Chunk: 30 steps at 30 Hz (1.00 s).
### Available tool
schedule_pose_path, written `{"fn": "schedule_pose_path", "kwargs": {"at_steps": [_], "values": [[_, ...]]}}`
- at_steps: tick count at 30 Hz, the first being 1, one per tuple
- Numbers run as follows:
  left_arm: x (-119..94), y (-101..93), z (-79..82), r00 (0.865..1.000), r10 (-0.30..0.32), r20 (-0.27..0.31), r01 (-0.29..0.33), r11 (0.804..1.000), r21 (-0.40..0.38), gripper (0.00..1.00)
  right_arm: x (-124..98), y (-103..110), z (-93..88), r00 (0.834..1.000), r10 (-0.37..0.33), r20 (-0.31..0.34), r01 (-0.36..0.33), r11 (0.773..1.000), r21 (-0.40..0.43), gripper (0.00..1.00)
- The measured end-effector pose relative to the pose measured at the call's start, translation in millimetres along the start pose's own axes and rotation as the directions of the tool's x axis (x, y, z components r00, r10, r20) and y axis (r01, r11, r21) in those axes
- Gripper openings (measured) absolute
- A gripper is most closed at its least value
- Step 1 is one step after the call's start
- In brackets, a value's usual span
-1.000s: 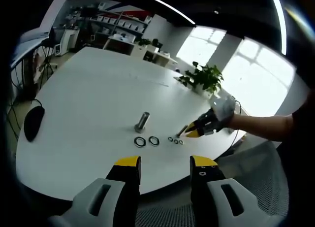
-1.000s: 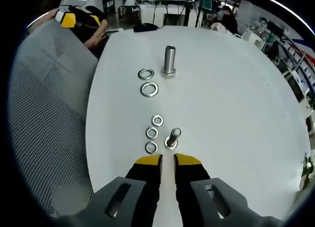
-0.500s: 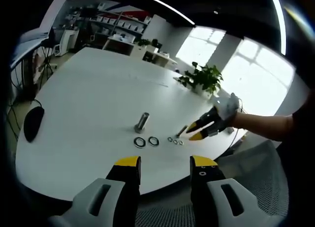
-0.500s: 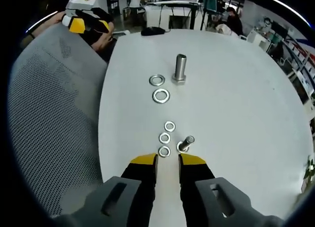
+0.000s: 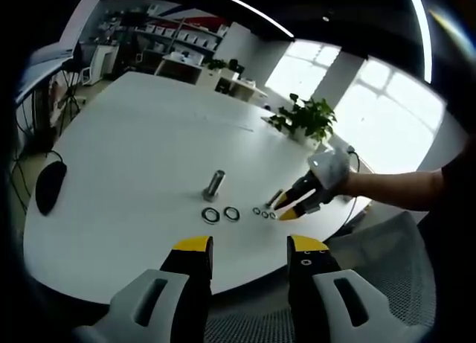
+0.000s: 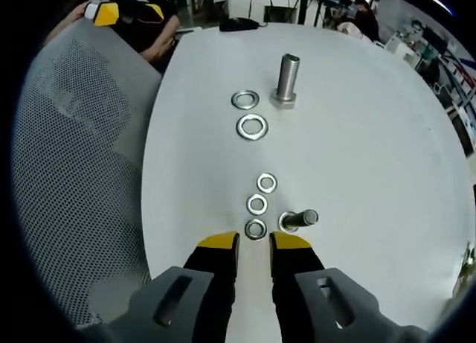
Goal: Place the washer onto the threaded stud by aligning its center hole with the stud, sliding it down to the base, and recovering from edge contact or off-axis alignment until the washer reaches the visible bottom stop.
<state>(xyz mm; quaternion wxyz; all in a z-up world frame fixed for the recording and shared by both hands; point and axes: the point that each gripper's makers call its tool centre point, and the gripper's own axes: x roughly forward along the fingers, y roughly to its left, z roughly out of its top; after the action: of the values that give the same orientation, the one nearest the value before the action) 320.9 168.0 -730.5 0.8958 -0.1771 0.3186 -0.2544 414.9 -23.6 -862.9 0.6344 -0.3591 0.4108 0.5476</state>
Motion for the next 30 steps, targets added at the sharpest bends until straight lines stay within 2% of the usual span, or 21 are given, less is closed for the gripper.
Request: {"fn": "schedule_pose_path", "kwargs": {"at_steps": [30], "values": [[-0.4, -0.4, 1.3, 1.000, -0.006, 0.009, 0.006, 1.000, -0.004, 0.38, 2.4, -0.1, -0.7, 1.000, -0.018, -0.013, 0.018, 1.000, 0.007, 0.14]]}}
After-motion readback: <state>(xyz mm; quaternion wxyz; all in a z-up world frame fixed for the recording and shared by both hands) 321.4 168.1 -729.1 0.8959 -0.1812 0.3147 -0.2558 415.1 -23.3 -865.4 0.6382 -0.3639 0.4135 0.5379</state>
